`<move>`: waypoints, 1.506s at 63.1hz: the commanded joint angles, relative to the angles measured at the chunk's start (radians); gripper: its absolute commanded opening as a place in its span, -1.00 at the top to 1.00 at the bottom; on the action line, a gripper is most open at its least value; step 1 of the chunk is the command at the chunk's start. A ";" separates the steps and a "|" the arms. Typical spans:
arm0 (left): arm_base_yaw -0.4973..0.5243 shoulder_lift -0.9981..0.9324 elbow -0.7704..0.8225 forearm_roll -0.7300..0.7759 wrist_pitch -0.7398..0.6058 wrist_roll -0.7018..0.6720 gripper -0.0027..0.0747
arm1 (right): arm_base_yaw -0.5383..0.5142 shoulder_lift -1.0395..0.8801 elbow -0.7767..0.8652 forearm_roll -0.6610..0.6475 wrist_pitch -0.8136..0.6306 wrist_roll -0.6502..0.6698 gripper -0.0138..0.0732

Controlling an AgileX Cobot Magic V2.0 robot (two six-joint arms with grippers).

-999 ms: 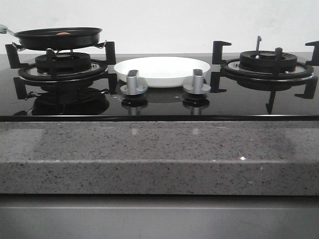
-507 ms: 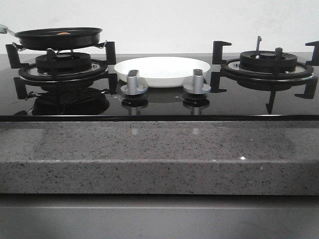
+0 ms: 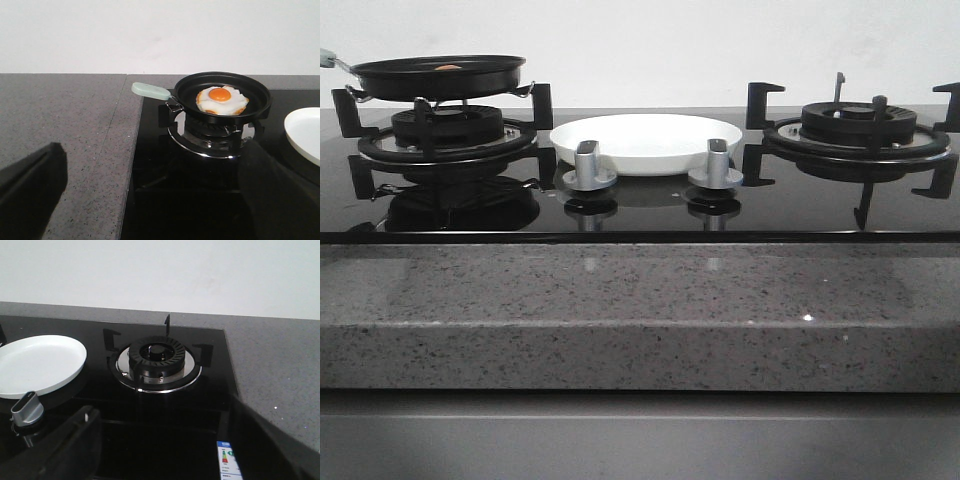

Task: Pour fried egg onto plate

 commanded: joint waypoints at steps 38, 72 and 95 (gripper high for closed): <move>0.001 0.010 -0.035 -0.008 -0.084 -0.008 -0.66 | 0.130 0.846 -0.621 0.107 0.259 -0.038 -0.46; 0.001 0.010 -0.035 -0.008 -0.084 -0.008 -0.66 | 0.174 1.448 -1.300 0.184 0.639 -0.144 -0.28; 0.001 0.010 -0.035 -0.008 -0.084 -0.008 -0.66 | 0.174 1.770 -1.730 0.216 0.887 -0.176 -0.23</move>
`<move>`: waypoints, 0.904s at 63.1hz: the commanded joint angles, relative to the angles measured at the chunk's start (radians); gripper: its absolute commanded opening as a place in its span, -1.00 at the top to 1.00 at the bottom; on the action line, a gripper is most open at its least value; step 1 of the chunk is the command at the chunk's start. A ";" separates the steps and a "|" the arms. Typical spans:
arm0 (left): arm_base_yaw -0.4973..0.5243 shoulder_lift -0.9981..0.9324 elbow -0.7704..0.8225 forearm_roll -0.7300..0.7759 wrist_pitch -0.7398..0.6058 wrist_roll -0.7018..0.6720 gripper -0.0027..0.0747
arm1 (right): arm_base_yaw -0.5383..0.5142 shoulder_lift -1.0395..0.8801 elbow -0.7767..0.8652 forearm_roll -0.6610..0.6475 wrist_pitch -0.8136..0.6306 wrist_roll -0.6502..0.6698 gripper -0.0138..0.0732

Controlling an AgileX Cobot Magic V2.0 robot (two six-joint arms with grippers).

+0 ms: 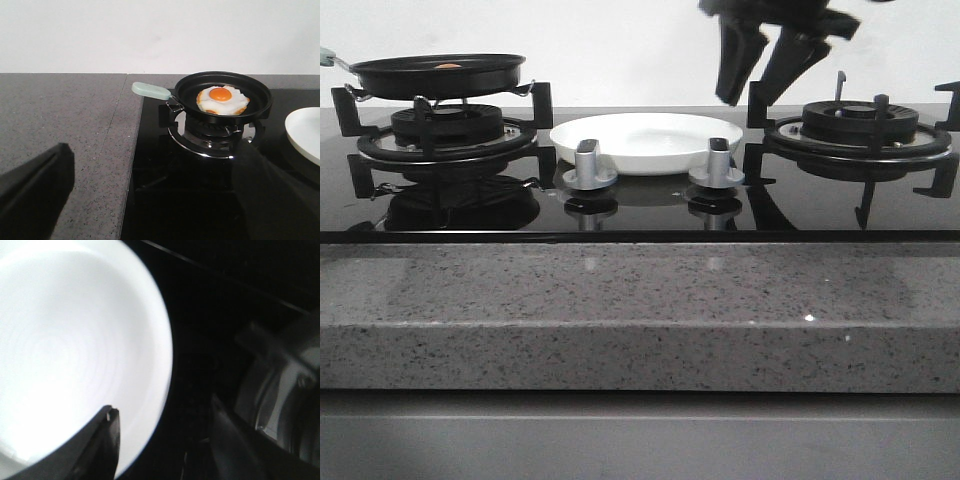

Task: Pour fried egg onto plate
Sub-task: 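Move the right gripper down to the rim of the white plate, then grasp the plate rim with the right gripper and lift it toward the pan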

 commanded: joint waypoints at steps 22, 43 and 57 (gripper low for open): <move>0.001 0.010 -0.035 -0.008 -0.084 -0.008 -0.66 | -0.002 0.057 -0.126 0.029 0.085 -0.030 -0.16; 0.001 0.010 -0.035 -0.008 -0.082 -0.008 -0.66 | -0.002 0.078 -0.128 0.029 0.098 -0.030 0.21; 0.001 0.010 -0.035 -0.008 -0.082 -0.008 -0.66 | -0.002 0.078 -0.142 0.029 0.106 -0.030 0.85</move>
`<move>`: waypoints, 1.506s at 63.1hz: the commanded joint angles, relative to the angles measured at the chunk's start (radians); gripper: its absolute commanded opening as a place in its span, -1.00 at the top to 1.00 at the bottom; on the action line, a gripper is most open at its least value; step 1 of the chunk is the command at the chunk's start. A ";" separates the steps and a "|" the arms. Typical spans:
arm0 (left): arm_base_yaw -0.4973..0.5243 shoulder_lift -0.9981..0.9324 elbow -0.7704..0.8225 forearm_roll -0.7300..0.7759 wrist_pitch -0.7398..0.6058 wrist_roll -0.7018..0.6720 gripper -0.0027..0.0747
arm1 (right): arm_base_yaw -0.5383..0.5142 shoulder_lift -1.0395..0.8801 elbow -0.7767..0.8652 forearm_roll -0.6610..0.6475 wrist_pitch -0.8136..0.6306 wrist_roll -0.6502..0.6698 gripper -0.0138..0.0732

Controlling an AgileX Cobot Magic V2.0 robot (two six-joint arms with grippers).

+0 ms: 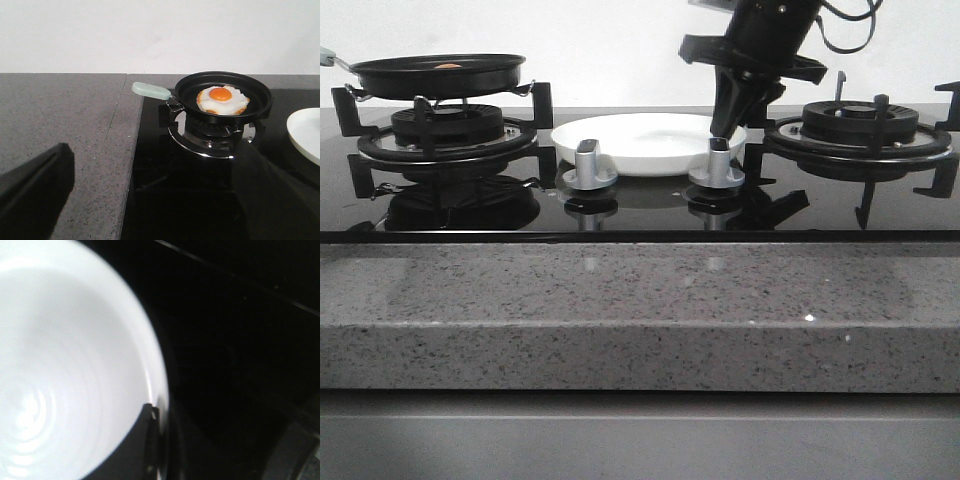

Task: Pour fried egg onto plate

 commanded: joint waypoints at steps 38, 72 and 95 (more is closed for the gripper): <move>0.001 0.010 -0.035 -0.008 -0.082 -0.008 -0.66 | -0.049 -0.255 -0.008 0.123 0.105 0.057 0.82; 0.001 0.010 -0.035 -0.008 -0.082 -0.008 -0.66 | 0.010 -0.654 0.732 0.170 -0.220 -0.062 0.82; 0.001 0.010 -0.035 -0.008 -0.082 -0.008 -0.66 | 0.017 -0.780 0.921 0.210 -0.372 -0.094 0.82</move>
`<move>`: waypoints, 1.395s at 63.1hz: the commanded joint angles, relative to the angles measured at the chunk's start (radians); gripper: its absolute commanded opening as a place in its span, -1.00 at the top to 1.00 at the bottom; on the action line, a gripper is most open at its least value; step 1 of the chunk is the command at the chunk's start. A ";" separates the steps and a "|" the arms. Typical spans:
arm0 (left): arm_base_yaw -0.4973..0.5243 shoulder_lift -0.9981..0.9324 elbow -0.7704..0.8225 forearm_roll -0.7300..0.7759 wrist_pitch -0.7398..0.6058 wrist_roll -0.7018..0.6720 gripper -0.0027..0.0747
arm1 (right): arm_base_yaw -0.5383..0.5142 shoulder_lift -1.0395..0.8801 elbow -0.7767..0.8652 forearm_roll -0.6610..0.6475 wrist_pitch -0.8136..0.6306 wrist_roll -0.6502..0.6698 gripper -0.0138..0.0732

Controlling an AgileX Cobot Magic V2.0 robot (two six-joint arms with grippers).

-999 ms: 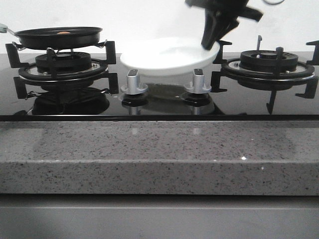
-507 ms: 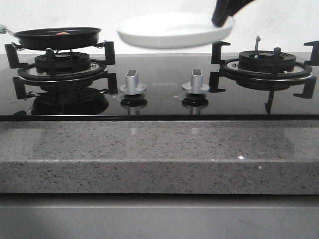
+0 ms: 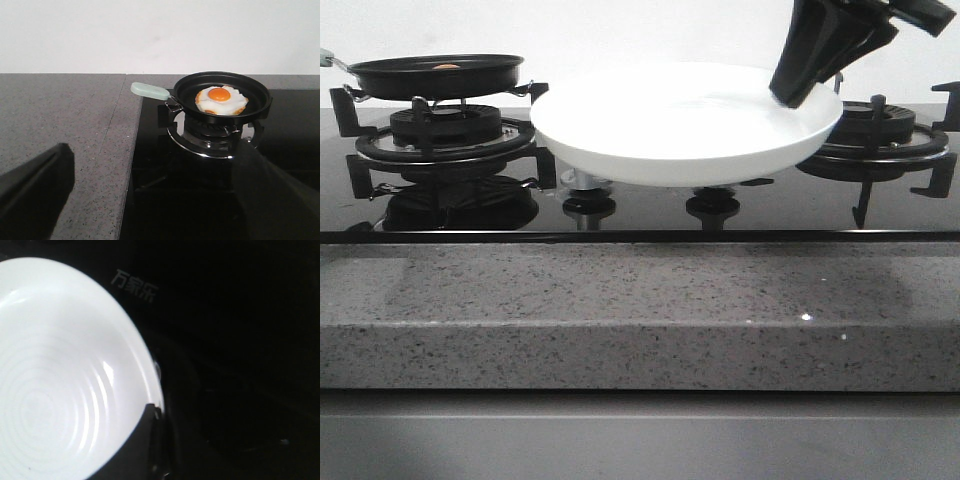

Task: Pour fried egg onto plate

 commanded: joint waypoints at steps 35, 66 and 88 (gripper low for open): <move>0.001 0.416 -0.225 -0.449 0.007 -0.067 -0.67 | -0.001 -0.050 -0.023 0.075 -0.036 -0.014 0.82; 0.368 0.807 -0.469 -1.273 0.368 0.404 -0.67 | -0.001 -0.050 -0.023 0.075 -0.036 -0.014 0.82; 0.430 1.036 -0.536 -1.489 0.493 0.553 -0.66 | -0.001 -0.050 -0.023 0.075 -0.036 -0.014 0.82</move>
